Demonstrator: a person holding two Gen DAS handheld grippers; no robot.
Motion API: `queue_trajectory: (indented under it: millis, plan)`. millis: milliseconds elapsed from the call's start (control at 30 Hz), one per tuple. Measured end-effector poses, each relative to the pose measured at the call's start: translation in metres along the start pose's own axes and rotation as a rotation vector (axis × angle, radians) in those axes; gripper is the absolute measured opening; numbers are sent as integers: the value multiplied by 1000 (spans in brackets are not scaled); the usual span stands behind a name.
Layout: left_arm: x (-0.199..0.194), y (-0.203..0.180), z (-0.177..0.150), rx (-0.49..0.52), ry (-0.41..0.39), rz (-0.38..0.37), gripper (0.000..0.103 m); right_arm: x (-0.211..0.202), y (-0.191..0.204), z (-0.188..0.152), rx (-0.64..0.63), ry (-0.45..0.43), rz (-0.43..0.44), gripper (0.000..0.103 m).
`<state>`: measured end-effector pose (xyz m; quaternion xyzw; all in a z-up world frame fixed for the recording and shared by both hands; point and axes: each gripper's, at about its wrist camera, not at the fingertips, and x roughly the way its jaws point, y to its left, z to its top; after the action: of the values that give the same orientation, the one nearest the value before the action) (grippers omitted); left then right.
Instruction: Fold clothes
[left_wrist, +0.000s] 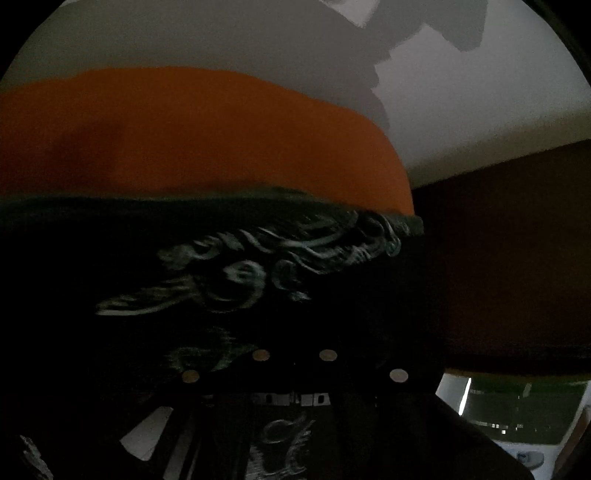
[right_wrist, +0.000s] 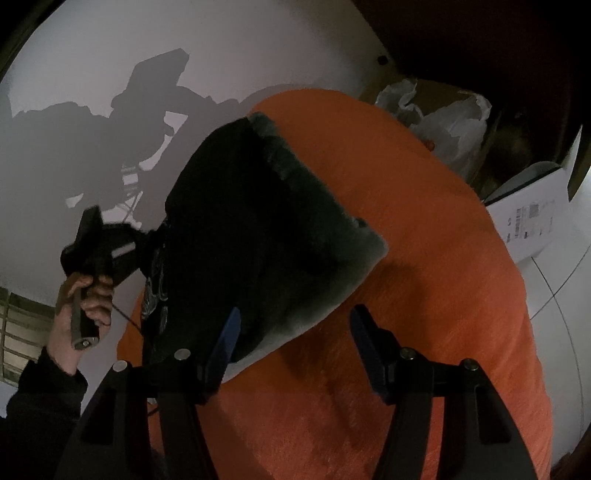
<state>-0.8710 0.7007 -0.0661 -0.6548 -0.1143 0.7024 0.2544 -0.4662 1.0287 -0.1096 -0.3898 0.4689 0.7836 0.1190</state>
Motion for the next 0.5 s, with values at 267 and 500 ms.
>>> queue_trajectory:
  millis: [267, 500]
  plan:
    - [28, -14, -1, -30, 181, -87, 3, 1, -19, 5, 42, 10, 18, 61]
    - [66, -50, -6, 19, 168, -119, 63, 4, -12, 5, 31, 27, 35, 61]
